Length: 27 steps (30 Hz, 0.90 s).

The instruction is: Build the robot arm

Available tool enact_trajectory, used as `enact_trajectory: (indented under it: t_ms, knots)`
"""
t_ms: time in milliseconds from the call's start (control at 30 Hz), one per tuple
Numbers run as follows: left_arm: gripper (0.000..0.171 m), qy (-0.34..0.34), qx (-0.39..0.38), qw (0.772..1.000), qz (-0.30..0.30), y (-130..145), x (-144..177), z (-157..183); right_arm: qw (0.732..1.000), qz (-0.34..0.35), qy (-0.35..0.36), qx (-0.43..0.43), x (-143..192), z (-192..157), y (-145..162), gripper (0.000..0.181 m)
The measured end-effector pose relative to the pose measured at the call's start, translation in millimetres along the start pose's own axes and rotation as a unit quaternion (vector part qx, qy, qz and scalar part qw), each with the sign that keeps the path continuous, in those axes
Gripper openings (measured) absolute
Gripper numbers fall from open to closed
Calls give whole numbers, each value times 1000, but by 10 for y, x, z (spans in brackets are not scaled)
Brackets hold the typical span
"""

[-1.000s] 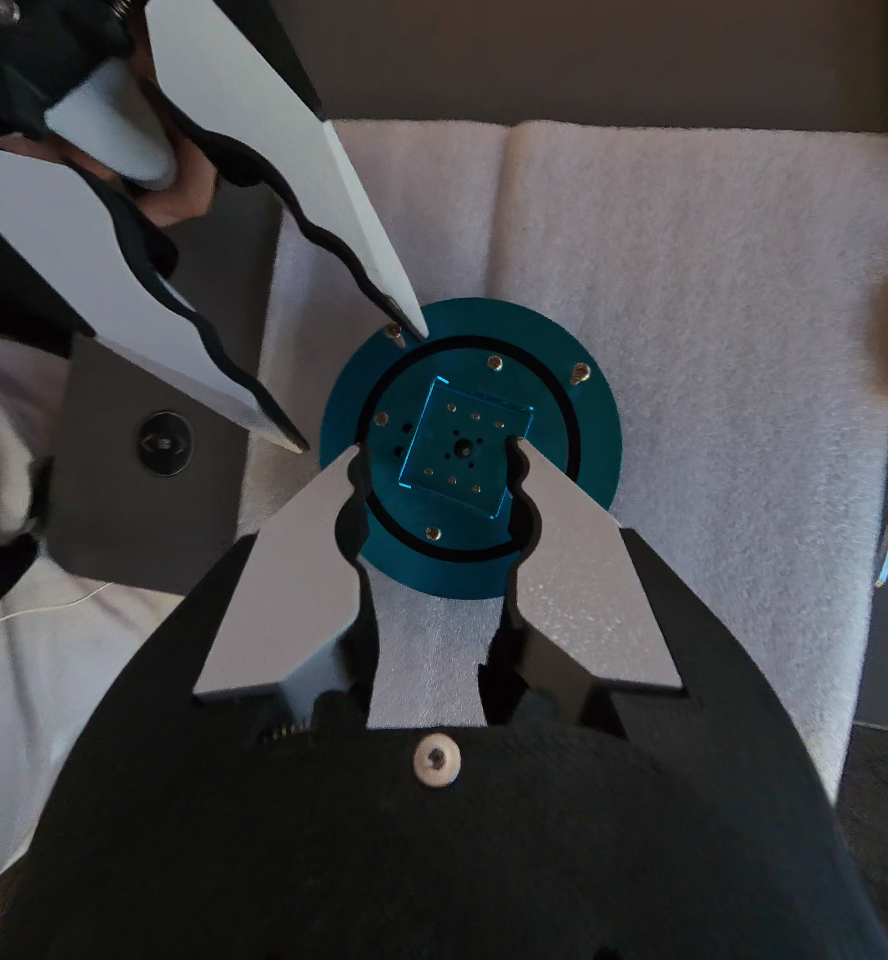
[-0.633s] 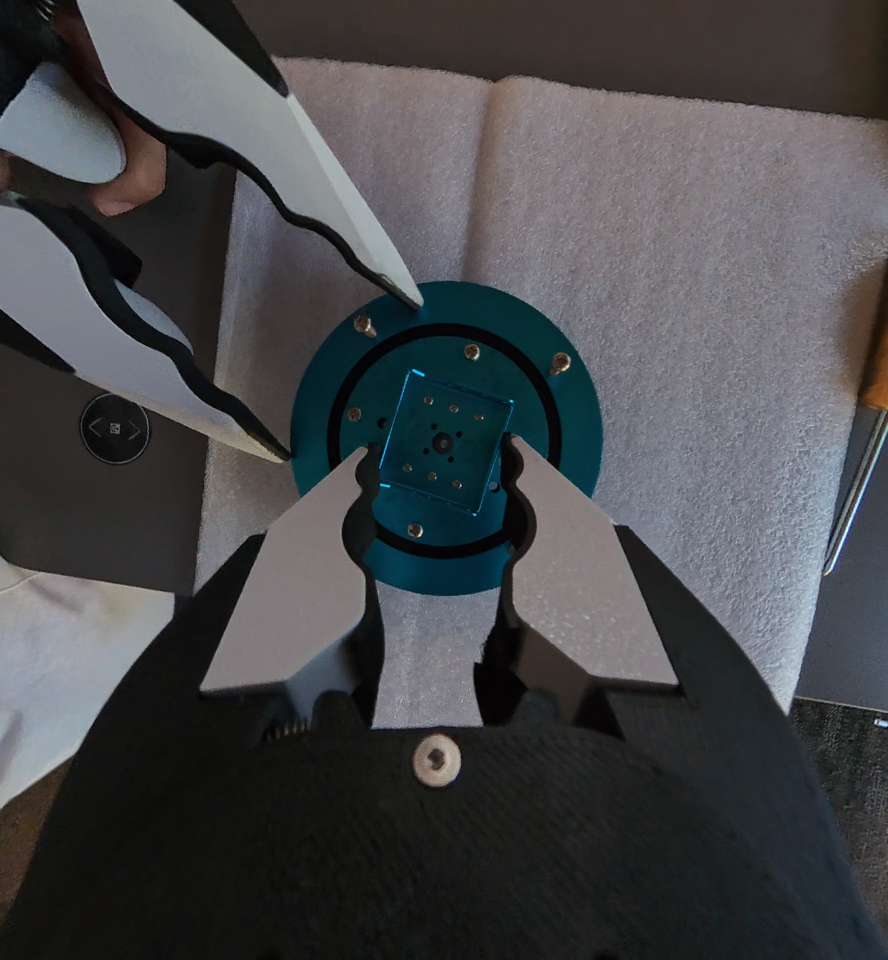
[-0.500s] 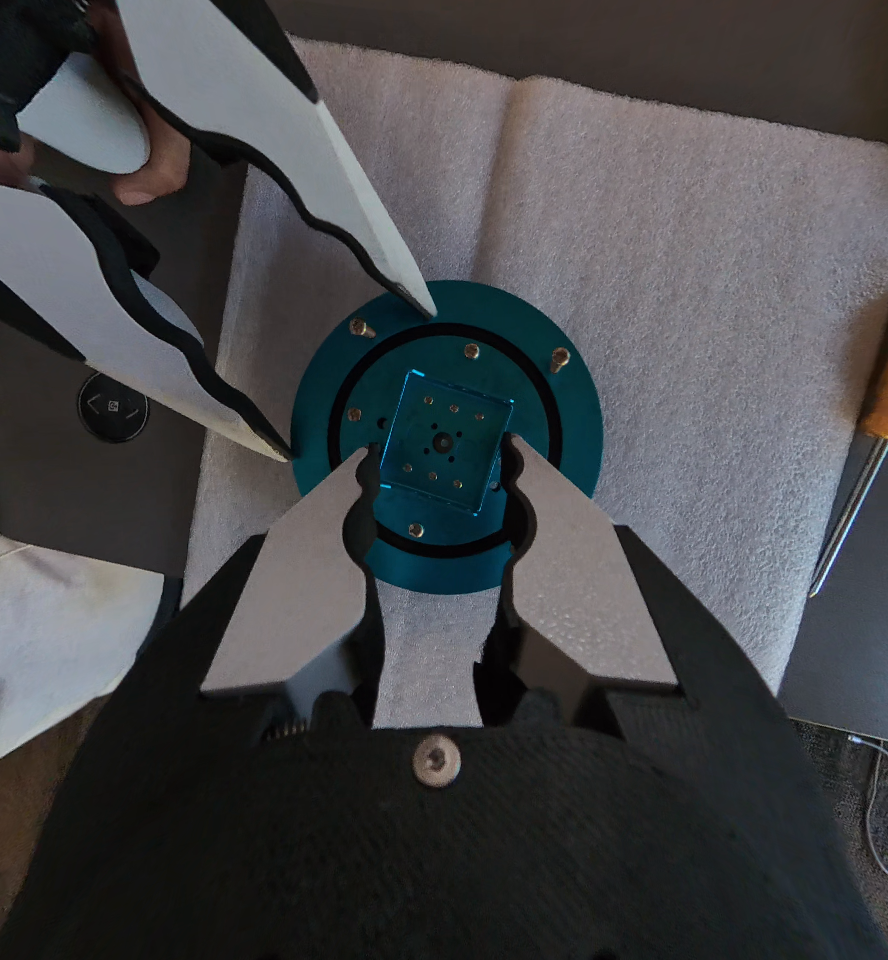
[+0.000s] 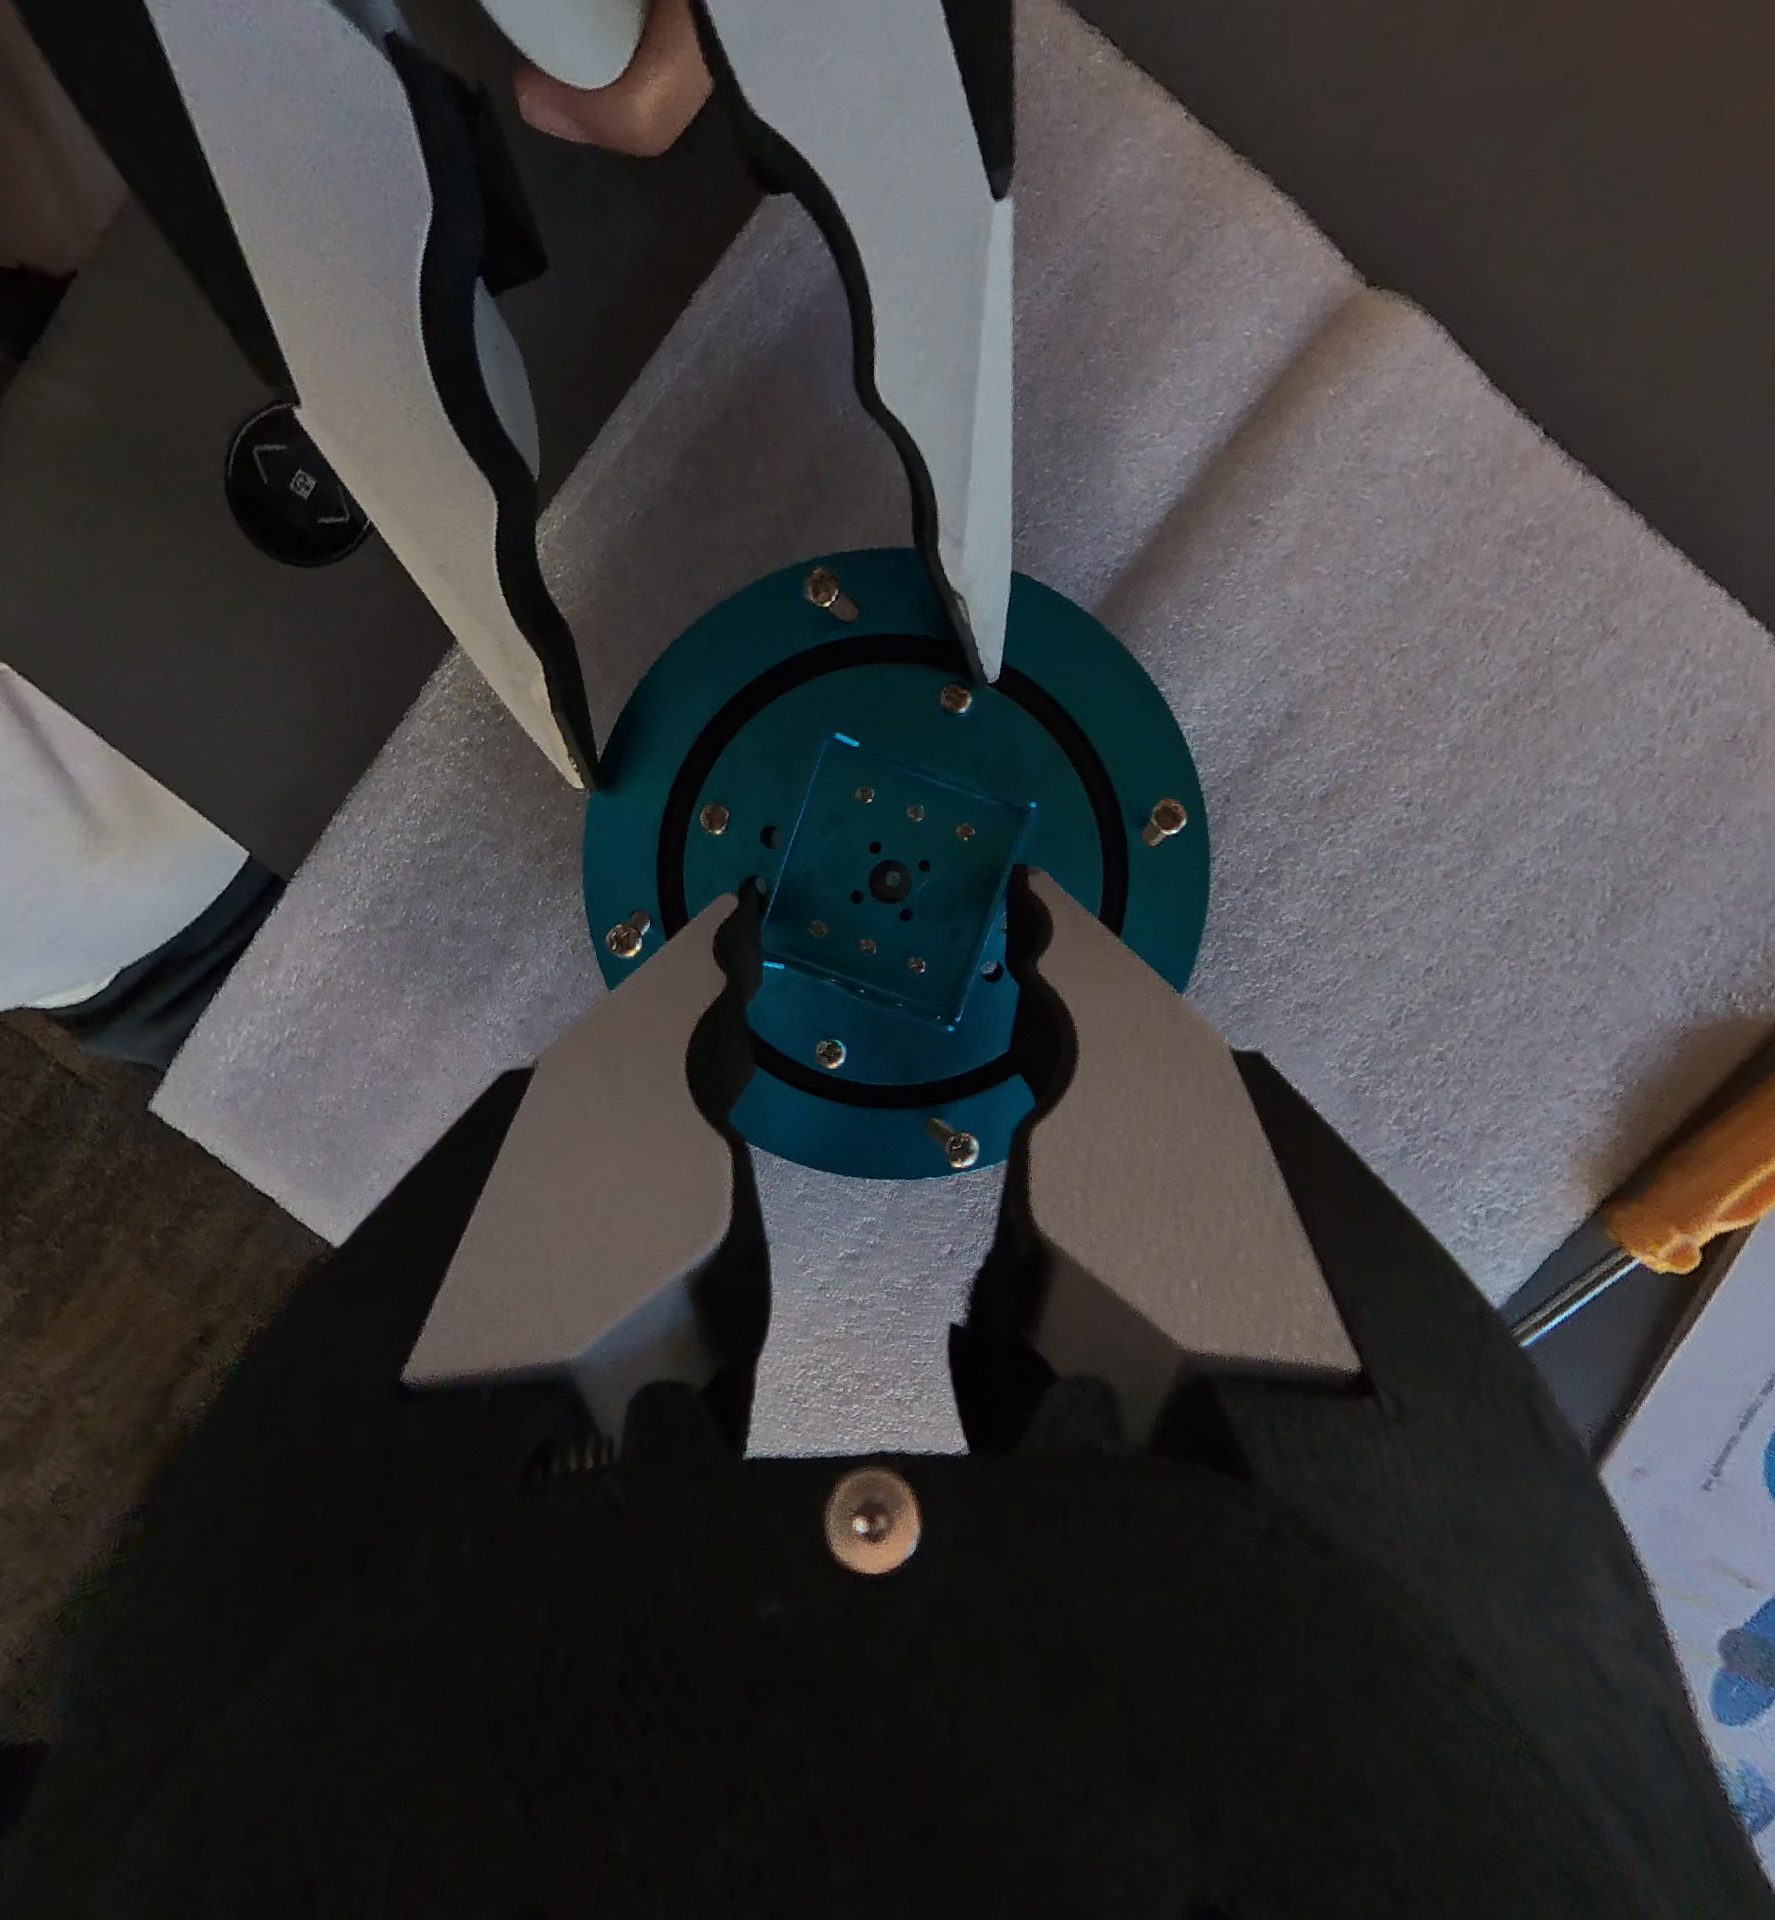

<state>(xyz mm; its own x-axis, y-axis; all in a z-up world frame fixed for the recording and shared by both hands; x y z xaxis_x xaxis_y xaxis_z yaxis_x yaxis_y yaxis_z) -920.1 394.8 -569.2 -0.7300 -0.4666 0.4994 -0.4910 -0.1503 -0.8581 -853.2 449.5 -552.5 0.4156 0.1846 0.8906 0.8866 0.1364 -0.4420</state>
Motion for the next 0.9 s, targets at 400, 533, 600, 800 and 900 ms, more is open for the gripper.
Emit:
enact_trajectory:
  t_ms: [400,533,600,800,900]
  knots:
    - [70,2,6,1000,1,-1,3,-5,994,-5,-63,88,0,64,-18,46]
    - [69,1,4,1000,2,-7,2,7,995,24,-63,71,49,63,37,48]
    - [69,1,5,1000,2,-8,2,5,996,47,-58,52,109,94,106,50]
    - [69,1,4,1000,2,-7,2,4,994,87,-67,25,118,98,249,39]
    - [69,-1,5,1000,2,-9,-2,2,993,97,-53,36,88,102,222,38]
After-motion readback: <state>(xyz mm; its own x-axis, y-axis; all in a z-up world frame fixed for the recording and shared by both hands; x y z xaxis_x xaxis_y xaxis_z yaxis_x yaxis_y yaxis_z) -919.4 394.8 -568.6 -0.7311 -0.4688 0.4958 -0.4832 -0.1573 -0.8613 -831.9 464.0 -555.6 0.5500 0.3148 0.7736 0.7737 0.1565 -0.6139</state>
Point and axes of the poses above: each gripper's, where its closed fingertips meet, x back along the fingers, y out of its underside, z = x × y across the jaws, the point moved 5 cm from there along x, back along the fingers, and after that the axes turned 8 degrees about -x, right-handed, at the moved point
